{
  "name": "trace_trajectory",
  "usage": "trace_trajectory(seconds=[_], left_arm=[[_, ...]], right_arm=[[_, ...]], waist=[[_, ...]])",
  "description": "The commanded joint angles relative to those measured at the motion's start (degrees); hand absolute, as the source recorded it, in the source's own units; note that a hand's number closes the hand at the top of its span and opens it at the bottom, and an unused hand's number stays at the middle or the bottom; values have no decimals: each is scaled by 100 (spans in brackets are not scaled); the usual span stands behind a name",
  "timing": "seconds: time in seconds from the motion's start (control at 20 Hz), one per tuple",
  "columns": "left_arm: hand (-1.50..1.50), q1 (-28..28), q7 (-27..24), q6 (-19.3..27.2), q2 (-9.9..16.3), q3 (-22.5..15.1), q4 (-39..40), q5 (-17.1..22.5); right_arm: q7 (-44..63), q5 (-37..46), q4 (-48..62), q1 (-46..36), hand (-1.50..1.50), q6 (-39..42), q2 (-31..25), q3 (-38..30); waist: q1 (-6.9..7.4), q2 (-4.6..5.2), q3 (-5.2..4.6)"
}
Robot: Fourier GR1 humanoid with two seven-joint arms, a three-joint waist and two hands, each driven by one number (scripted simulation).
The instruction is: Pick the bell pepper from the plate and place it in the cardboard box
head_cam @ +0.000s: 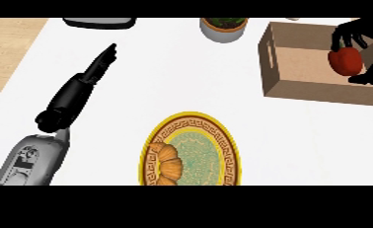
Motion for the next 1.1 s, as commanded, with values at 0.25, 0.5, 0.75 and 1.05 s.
trace_trajectory(seconds=[0.25,0.5,0.75,1.05], left_arm=[[0,-68,-3,-33,-117,-11,52,-15],[0,-41,94,-1,-7,71,27,-48],[0,-19,117,32,-53,52,-14,-65],[0,-138,-10,5,-62,33,76,-143]], right_arm=[[-1802,-104,1149,-469,-150,286,388,-119],[-1631,-1892,1549,-440,-150,1439,857,-1437],[-654,-2891,2270,-621,-150,2338,768,-2252],[477,-3469,2737,-1159,-150,2654,191,-2852]], waist=[[-16,29,10],[-117,13,28],[-96,21,20],[31,114,24]])
